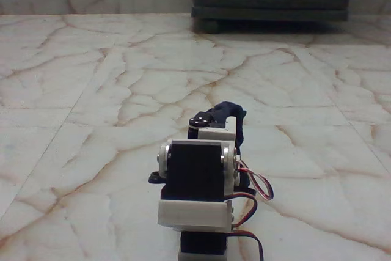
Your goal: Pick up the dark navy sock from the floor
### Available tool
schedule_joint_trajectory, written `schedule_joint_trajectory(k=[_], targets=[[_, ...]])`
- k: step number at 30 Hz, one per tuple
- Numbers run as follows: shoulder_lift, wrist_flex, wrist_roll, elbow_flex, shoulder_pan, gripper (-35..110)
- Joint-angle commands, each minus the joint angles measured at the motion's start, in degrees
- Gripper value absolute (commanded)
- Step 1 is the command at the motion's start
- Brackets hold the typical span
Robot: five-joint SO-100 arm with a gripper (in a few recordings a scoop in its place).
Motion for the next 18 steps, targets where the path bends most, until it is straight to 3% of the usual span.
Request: schedule_joint_trajectory(k=[1,18], targets=[[2.6,-1.4,-1.1,-0.1,-0.2,0],[2.3,-0.9,-5.0,-0.1,2.1,0]])
